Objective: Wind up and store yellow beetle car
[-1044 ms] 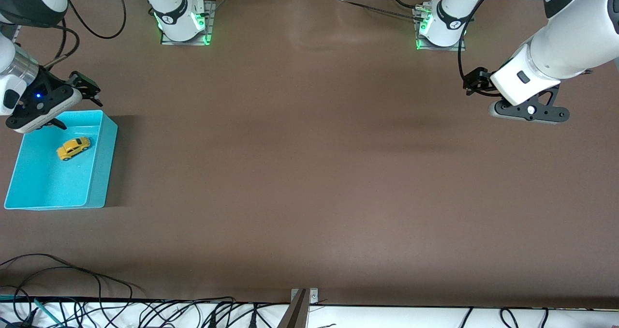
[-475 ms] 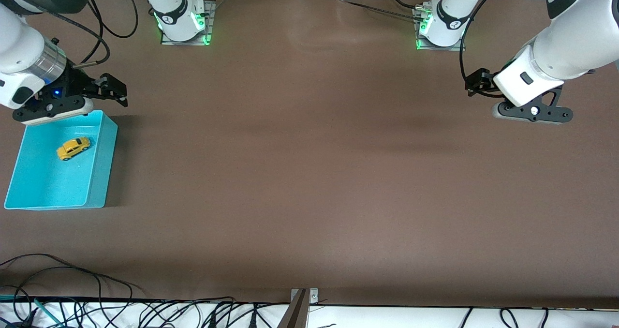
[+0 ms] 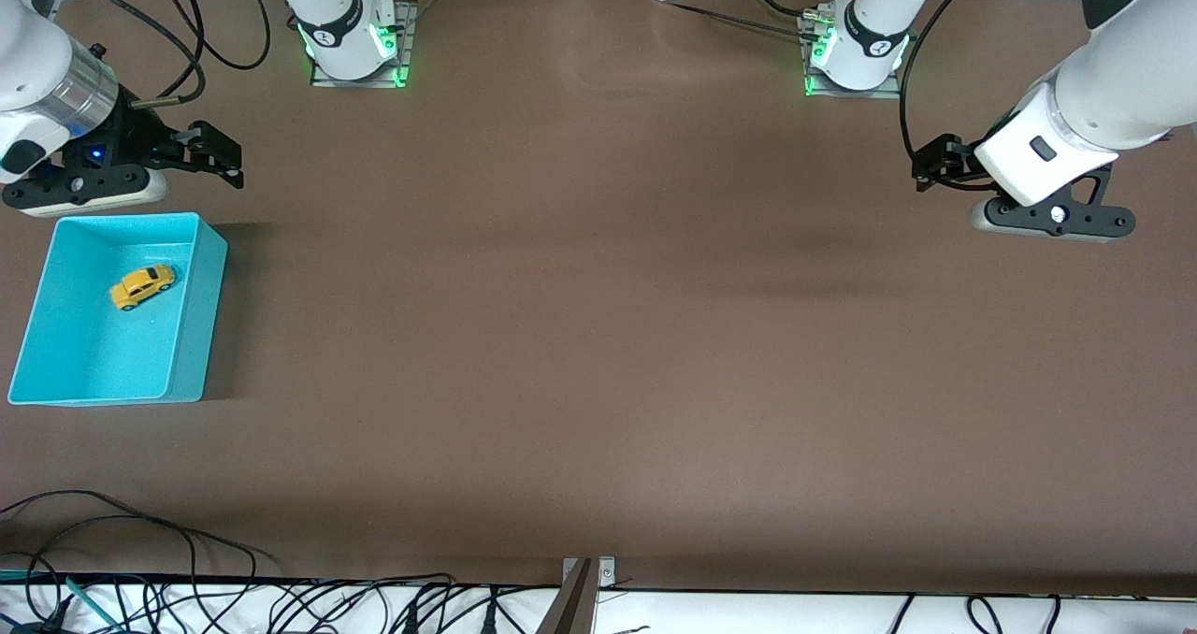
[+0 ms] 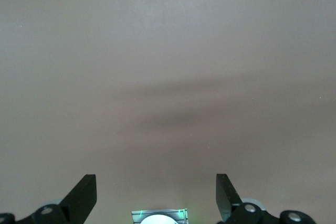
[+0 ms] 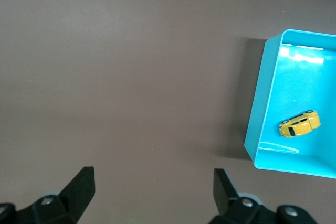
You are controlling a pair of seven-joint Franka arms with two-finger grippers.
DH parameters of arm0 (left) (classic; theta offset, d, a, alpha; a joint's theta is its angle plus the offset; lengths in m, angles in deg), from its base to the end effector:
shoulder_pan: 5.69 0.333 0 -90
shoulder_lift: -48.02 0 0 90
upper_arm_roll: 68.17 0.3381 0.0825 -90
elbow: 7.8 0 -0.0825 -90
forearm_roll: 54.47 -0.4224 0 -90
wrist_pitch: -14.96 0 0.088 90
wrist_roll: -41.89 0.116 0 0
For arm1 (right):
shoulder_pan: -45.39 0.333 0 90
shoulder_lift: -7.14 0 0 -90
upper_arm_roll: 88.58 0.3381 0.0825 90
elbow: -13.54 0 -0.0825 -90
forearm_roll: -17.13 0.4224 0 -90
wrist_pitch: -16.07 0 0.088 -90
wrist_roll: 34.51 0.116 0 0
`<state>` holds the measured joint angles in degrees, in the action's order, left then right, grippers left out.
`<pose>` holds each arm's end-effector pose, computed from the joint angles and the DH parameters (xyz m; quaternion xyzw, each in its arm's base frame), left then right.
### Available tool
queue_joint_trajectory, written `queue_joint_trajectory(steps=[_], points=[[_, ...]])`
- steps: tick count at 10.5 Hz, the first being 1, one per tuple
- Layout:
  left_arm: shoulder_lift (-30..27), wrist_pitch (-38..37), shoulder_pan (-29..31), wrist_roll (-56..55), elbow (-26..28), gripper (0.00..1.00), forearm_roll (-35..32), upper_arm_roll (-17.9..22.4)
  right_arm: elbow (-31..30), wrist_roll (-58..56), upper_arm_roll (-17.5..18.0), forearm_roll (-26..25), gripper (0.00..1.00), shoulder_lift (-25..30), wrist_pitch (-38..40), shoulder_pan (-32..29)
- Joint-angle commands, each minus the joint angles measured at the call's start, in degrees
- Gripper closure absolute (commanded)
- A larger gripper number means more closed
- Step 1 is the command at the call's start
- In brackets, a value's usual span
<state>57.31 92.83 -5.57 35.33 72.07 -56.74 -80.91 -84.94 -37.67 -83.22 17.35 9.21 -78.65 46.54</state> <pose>0.6083 -0.1188 0.6132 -0.9940 0.0507 0.0948 0.0179 0.5799 0.0674 0.5900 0.9964 0.0840 -0.0148 0.0002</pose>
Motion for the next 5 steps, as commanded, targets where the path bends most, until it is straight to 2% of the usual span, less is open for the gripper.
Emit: queue_joint_trajectory(steps=[1,5], points=[[1.87,-0.44,0.06,-0.73,-2.79,0.0,-1.24,-0.1,1.1,1.75,-0.35,1.18,0.0,-0.31,1.73,0.26],[1.61,-0.87,0.24,-0.73,-2.79,0.0,-1.24,-0.1,1.27,1.58,-0.17,1.1,0.0,-0.23,1.38,0.26]])
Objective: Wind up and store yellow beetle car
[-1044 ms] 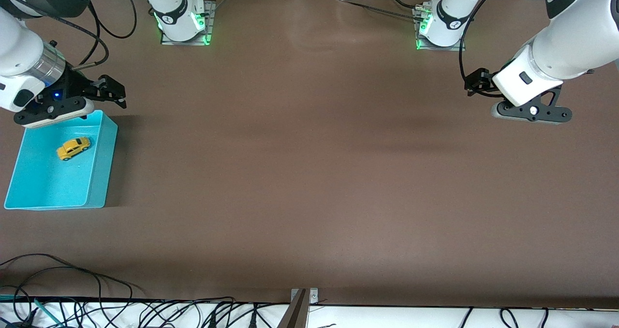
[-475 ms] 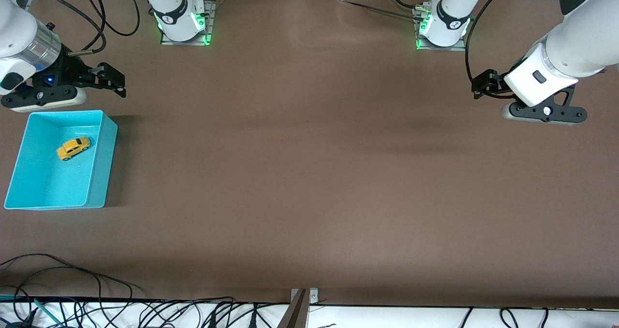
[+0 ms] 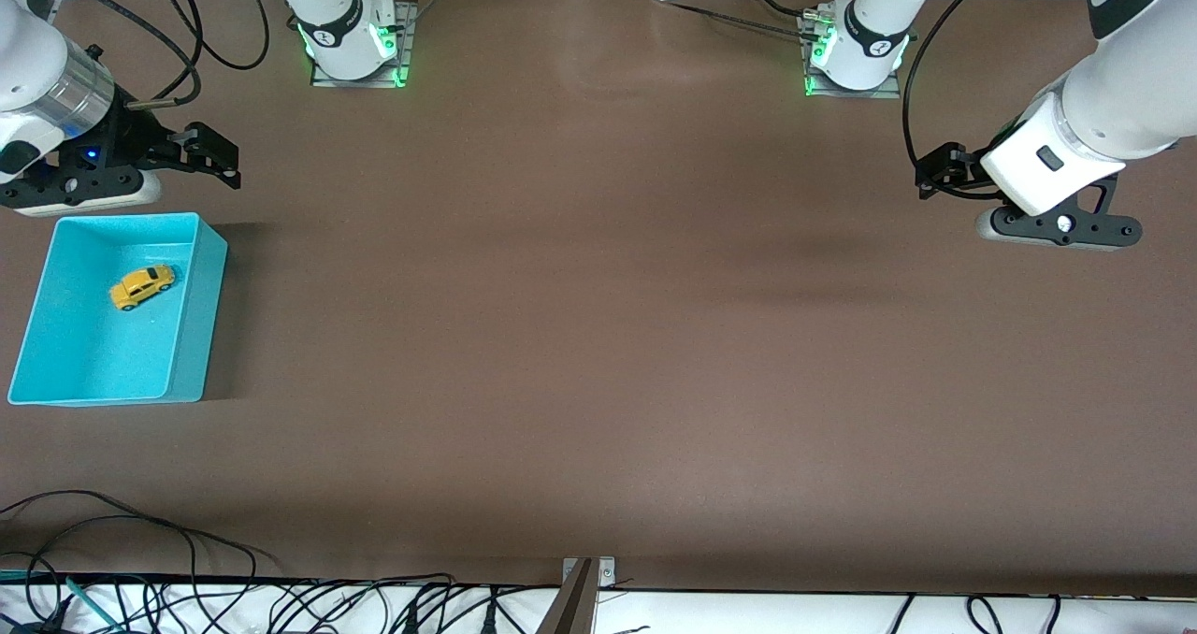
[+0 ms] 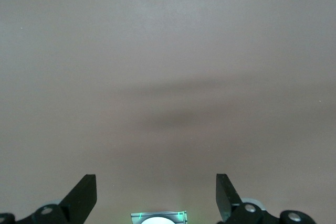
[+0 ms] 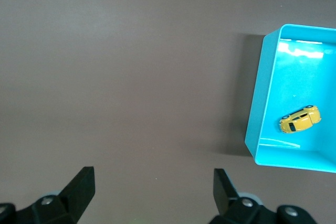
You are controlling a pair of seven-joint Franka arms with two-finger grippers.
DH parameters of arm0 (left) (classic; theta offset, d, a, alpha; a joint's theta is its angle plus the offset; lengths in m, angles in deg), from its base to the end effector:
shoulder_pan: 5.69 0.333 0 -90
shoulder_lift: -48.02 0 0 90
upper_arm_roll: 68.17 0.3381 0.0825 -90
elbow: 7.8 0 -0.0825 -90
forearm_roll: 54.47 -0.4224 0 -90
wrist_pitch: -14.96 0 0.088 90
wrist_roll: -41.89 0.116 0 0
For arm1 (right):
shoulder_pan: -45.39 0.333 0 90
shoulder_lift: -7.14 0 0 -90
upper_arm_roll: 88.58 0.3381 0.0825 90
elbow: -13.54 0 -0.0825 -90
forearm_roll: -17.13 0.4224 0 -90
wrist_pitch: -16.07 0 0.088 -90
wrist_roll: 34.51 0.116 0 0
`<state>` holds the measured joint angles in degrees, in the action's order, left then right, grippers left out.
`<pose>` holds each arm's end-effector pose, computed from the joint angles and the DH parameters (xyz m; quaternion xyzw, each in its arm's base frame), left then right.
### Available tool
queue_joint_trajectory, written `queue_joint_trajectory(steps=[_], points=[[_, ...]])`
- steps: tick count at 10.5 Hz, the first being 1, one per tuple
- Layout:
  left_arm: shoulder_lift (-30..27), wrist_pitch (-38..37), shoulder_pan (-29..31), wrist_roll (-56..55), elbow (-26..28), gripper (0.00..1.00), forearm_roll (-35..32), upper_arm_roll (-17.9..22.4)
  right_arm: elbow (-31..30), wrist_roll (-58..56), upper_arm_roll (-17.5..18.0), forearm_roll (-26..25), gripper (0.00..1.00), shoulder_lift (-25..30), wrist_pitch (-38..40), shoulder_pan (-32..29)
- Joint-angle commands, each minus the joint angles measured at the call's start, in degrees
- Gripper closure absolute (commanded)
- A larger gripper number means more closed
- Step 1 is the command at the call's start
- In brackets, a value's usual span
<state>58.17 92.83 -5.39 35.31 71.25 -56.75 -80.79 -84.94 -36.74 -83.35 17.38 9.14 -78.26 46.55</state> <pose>0.6137 -0.1156 0.6109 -0.9942 0.0478 0.0952 0.0163 0.5795 0.0662 0.5888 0.9970 0.0749 -0.0188 0.0001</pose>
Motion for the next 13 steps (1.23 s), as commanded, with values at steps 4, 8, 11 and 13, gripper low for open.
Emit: queue_joint_trajectory(steps=[4,8,11,13], points=[[0.66,-0.96,0.23,-0.54,-1.96,0.0,-1.5,-0.04,2.32,0.47,0.22,1.15,0.0,-0.68,1.43,0.43],[-0.74,1.76,2.16,0.25,-0.56,0.0,-0.19,-0.04,2.93,0.29,-0.04,1.06,0.0,-1.12,1.43,0.25],[-3.01,4.74,3.47,1.04,3.55,0.0,1.48,-0.04,3.2,0.38,-0.04,1.06,0.0,-1.29,1.61,0.25],[-6.71,8.52,4.09,1.39,9.35,0.0,2.71,-0.12,3.37,0.38,-0.04,1.06,0.0,-1.29,1.61,0.25]])
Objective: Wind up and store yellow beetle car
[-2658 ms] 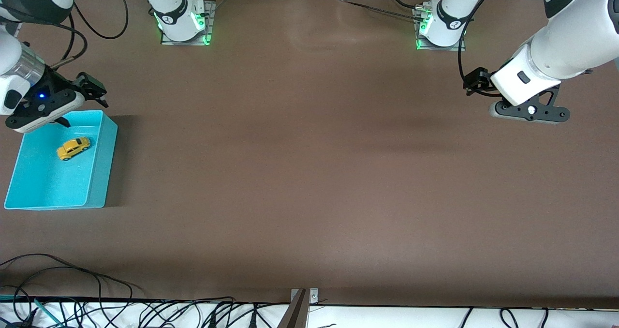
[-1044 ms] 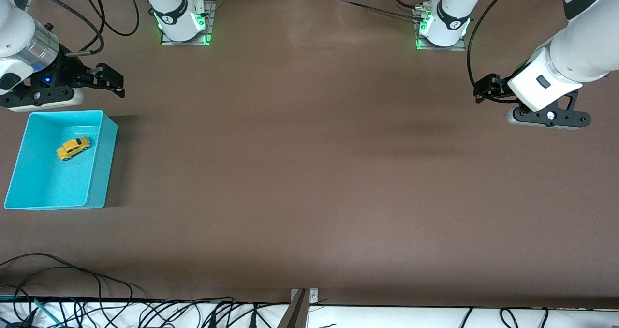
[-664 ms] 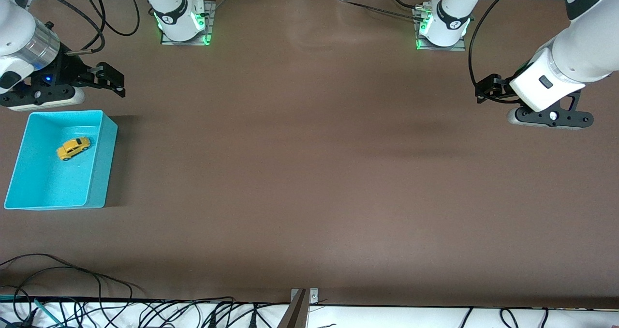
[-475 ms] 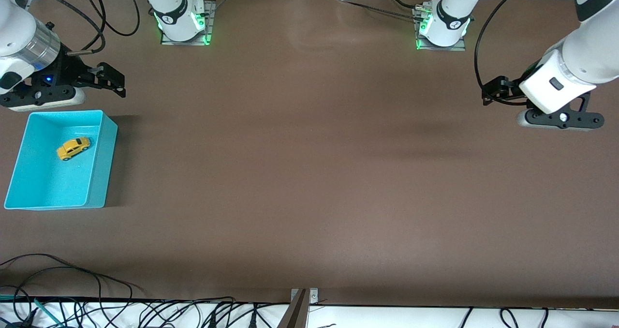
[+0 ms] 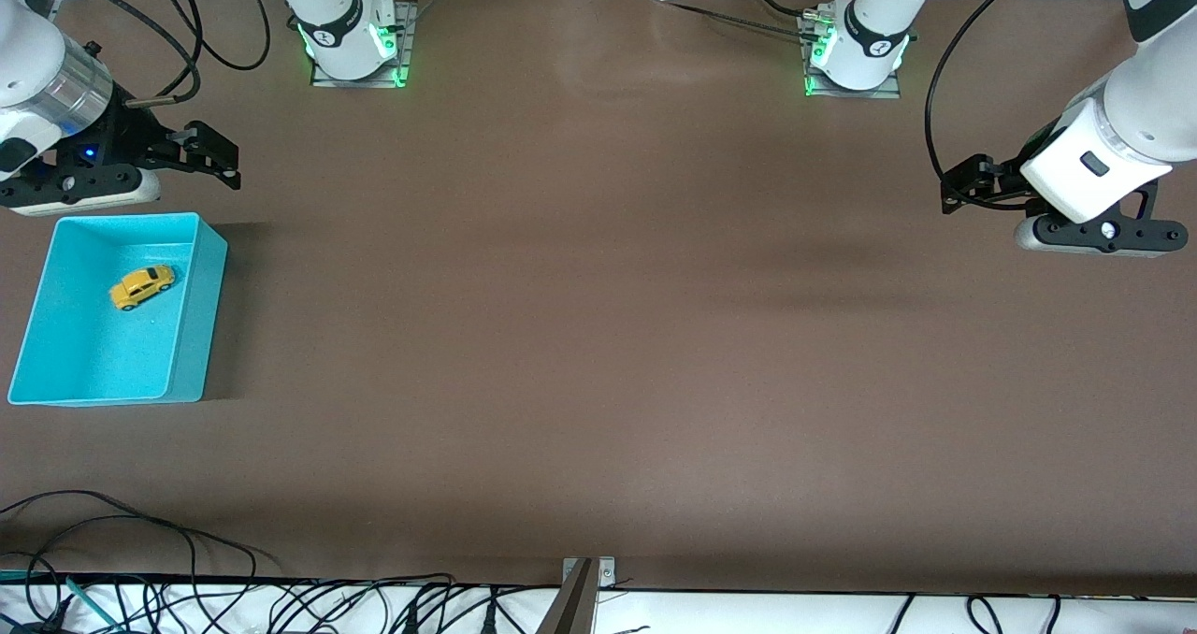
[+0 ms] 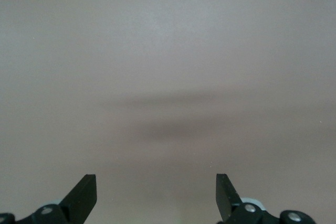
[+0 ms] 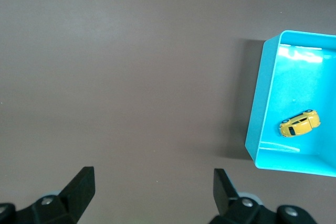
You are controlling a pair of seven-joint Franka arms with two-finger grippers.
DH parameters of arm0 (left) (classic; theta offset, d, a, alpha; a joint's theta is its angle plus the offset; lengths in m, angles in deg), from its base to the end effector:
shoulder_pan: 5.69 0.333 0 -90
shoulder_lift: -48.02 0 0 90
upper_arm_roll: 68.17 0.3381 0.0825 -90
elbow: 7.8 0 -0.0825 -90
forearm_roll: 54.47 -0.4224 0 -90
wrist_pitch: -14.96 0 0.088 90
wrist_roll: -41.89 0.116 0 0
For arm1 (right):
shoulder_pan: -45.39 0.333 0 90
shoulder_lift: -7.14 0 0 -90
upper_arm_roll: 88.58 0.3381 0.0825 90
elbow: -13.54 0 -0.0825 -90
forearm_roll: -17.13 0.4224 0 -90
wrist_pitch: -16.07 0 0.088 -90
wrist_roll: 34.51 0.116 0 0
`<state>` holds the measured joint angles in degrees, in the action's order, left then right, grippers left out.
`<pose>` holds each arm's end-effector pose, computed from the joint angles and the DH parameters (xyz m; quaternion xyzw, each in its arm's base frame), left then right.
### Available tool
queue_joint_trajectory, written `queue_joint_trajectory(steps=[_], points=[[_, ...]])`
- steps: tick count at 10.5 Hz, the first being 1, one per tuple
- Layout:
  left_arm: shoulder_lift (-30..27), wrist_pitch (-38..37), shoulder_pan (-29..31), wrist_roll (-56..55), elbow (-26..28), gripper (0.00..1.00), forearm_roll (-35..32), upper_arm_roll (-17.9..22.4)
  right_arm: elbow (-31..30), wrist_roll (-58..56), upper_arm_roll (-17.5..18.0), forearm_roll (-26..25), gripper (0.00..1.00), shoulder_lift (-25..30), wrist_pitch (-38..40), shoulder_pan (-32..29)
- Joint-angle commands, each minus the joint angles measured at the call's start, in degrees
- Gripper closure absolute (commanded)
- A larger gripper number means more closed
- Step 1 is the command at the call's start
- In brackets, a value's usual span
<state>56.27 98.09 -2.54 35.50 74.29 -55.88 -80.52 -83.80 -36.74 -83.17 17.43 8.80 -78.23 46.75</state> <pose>0.6189 -0.0871 0.6115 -0.9978 0.0236 0.0611 0.0052 0.5821 0.0704 0.5955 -0.9969 -0.0782 0.0121 0.0008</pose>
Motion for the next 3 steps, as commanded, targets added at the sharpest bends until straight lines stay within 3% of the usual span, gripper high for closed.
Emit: queue_joint_trajectory(steps=[1,3], points=[[-5.26,3.96,1.77,1.64,7.2,0.0,2.29,-0.4,2.24,0.47,-0.14,1.1,0.0,-0.86,1.57,0.14],[-5.44,4.15,2.04,1.64,7.56,0.0,2.73,-0.4,2.24,0.47,-0.05,1.1,0.0,-0.86,1.57,0.14]])
